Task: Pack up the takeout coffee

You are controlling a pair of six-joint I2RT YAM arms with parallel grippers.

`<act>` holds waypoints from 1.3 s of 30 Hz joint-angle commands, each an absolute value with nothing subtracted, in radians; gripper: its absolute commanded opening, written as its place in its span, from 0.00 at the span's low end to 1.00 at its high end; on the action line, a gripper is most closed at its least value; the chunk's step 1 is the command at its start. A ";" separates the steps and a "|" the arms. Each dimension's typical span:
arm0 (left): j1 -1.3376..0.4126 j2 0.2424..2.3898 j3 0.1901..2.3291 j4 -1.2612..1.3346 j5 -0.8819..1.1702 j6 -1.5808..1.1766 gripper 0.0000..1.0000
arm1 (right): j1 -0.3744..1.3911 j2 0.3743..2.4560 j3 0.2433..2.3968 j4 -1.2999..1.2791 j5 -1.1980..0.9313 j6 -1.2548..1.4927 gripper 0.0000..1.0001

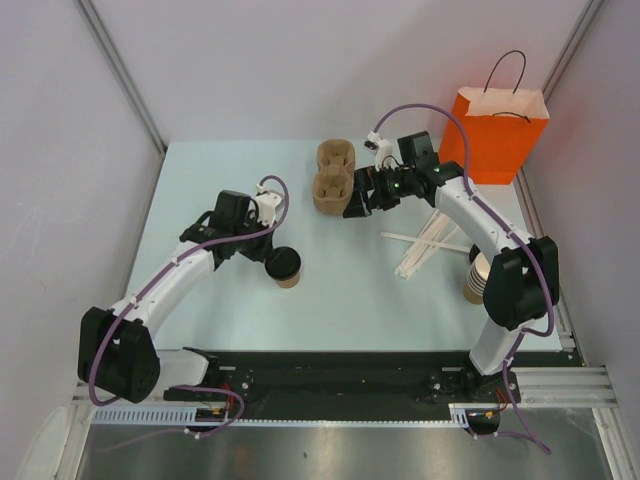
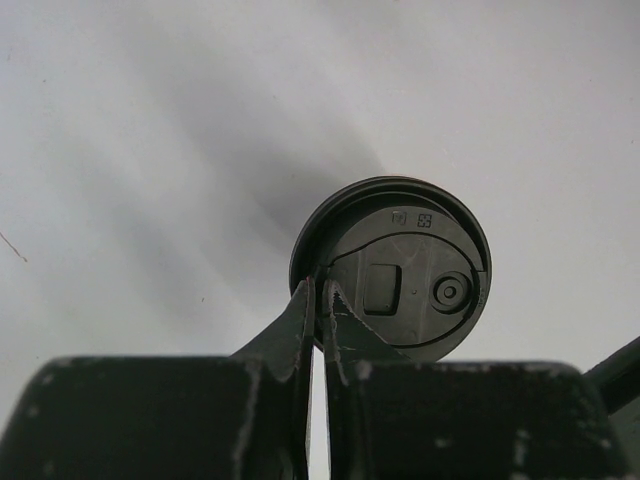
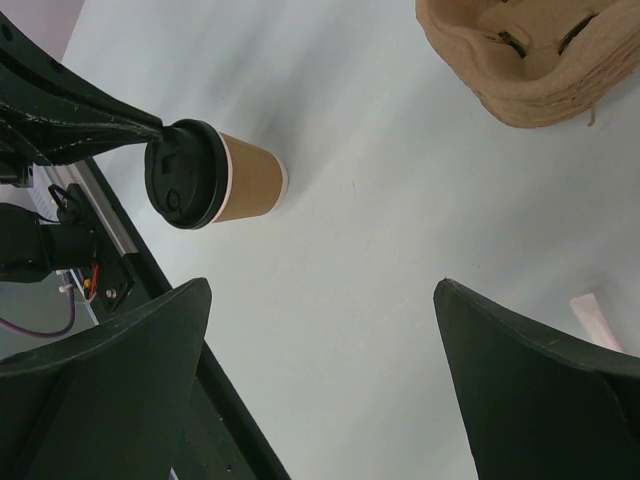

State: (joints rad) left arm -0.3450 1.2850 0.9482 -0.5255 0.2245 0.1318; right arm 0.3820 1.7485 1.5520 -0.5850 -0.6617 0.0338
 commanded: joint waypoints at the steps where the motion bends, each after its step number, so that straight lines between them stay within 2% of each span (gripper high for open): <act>1: -0.354 1.273 0.976 -0.517 0.253 0.129 0.08 | 0.380 1.729 1.555 -0.552 -0.664 0.029 1.00; 6: -0.354 1.278 0.982 -0.523 0.258 0.127 0.24 | 0.382 1.733 1.562 -0.551 -0.666 0.031 1.00; 11: -0.350 1.273 1.017 -0.540 0.264 0.118 0.33 | 0.387 1.735 1.566 -0.554 -0.675 0.028 1.00; 17: -0.316 1.191 1.088 -0.590 0.344 0.120 0.50 | 0.397 1.738 1.577 -0.551 -0.756 0.037 1.00; 20: -0.253 1.138 1.100 -0.617 0.461 0.103 0.55 | 0.419 1.740 1.585 -0.537 -0.825 0.058 0.98; 22: -0.197 1.111 1.088 -0.618 0.596 0.084 0.59 | 0.448 1.752 1.589 -0.528 -0.882 0.086 0.91; 23: -0.181 1.095 1.077 -0.620 0.654 0.062 0.59 | 0.460 1.759 1.589 -0.508 -0.903 0.112 0.89; 25: -0.154 1.091 1.036 -0.618 0.831 0.028 0.54 | 0.495 1.788 1.585 -0.477 -0.975 0.194 0.75; 26: -0.146 1.100 0.993 -0.605 0.885 -0.024 0.45 | 0.509 1.802 1.582 -0.444 -1.011 0.225 0.70; 27: -0.138 1.106 0.967 -0.588 0.940 -0.055 0.40 | 0.521 1.813 1.568 -0.422 -1.029 0.288 0.56; 28: -0.127 1.112 0.939 -0.565 1.027 -0.089 0.38 | 0.547 1.822 1.559 -0.395 -1.044 0.313 0.49; 29: -0.123 1.127 0.886 -0.504 1.072 -0.153 0.31 | 0.560 1.847 1.555 -0.359 -1.063 0.334 0.42; 30: -0.114 1.134 0.861 -0.470 1.100 -0.188 0.28 | 0.574 1.859 1.551 -0.341 -1.069 0.372 0.30; 32: -0.104 1.147 0.803 -0.378 1.141 -0.269 0.19 | 0.603 1.903 1.549 -0.284 -1.089 0.420 0.20; 33: -0.091 1.152 0.786 -0.350 1.146 -0.294 0.17 | 0.610 1.917 1.546 -0.255 -1.095 0.475 0.13; 39: -0.041 1.203 0.713 -0.229 1.169 -0.380 0.11 | 0.656 2.012 1.534 -0.040 -1.137 0.661 0.04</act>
